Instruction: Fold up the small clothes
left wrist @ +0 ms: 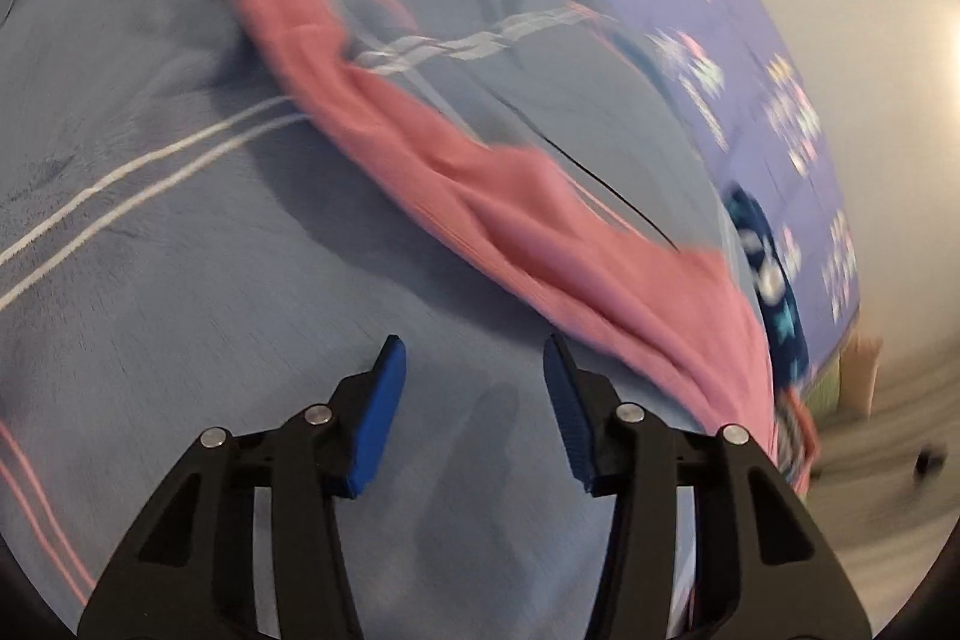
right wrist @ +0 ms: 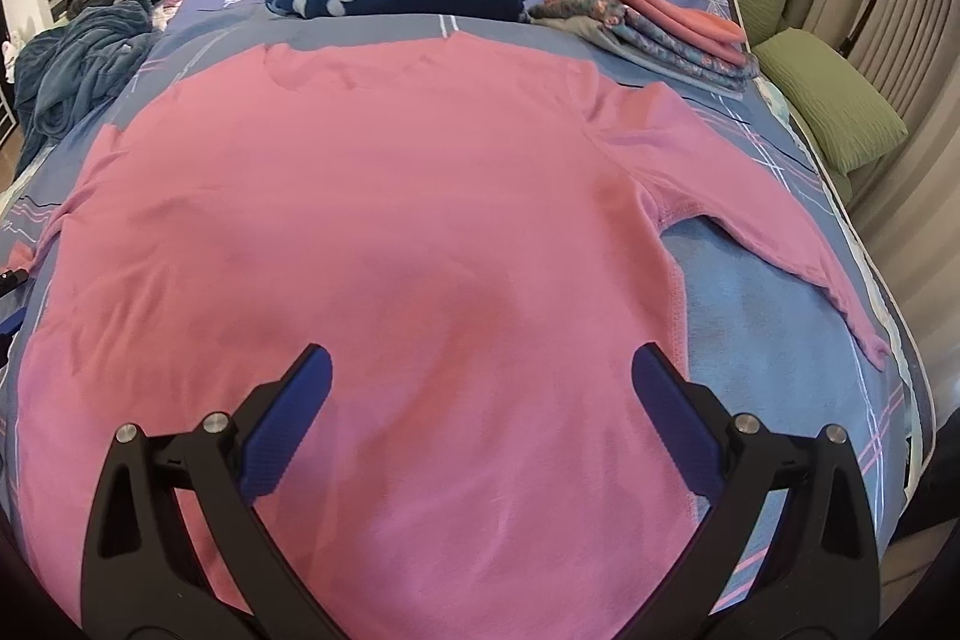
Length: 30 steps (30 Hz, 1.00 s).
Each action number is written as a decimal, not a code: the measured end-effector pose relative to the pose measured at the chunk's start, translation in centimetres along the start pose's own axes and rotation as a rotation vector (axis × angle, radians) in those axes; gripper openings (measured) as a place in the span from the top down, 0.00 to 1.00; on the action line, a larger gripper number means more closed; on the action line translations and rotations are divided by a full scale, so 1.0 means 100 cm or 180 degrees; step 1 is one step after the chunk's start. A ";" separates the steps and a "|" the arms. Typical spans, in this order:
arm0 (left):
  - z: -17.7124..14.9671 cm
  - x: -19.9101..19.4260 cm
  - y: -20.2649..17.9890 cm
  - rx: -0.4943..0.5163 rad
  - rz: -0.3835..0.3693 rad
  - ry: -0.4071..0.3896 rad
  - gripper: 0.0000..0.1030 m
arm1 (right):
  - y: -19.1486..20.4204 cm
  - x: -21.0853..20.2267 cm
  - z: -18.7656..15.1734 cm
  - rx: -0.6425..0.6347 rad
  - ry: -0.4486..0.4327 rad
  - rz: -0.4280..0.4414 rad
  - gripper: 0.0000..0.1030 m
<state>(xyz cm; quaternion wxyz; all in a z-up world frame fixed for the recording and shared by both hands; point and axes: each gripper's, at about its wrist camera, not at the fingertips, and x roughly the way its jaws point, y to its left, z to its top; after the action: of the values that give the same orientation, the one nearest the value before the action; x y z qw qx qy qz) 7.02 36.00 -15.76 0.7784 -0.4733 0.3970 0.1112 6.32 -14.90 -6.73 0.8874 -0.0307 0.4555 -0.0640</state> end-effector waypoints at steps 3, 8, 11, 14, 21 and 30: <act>0.026 0.009 0.026 -0.0463 0.0011 -0.0139 0.52 | -0.004 0.003 0.001 0.0029 0.0027 -0.0024 0.02; 0.066 0.026 0.043 -0.0827 0.0202 -0.0292 0.51 | -0.006 0.007 0.004 0.0043 0.0056 -0.0018 0.02; 0.086 0.028 0.046 -0.0935 0.0307 -0.0458 0.89 | -0.005 0.007 0.004 0.0023 0.0057 -0.0018 0.02; 0.098 0.015 0.031 -0.0818 0.0230 -0.0615 0.96 | -0.008 0.007 0.005 0.0033 0.0041 -0.0030 0.02; 0.048 -0.037 -0.137 0.0850 -0.0408 -0.0837 0.96 | -0.021 0.018 0.004 0.0208 0.0133 0.0017 0.02; -0.178 -0.025 -0.274 0.3111 -0.1118 0.0035 0.50 | -0.043 0.009 -0.002 0.0332 0.0093 -0.0032 0.02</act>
<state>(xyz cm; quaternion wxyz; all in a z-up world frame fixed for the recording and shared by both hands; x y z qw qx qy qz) 11.30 7.39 -0.42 0.9135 -0.1145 0.3212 -0.2220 6.33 -19.26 -7.04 0.8807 0.0143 0.4643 -0.0926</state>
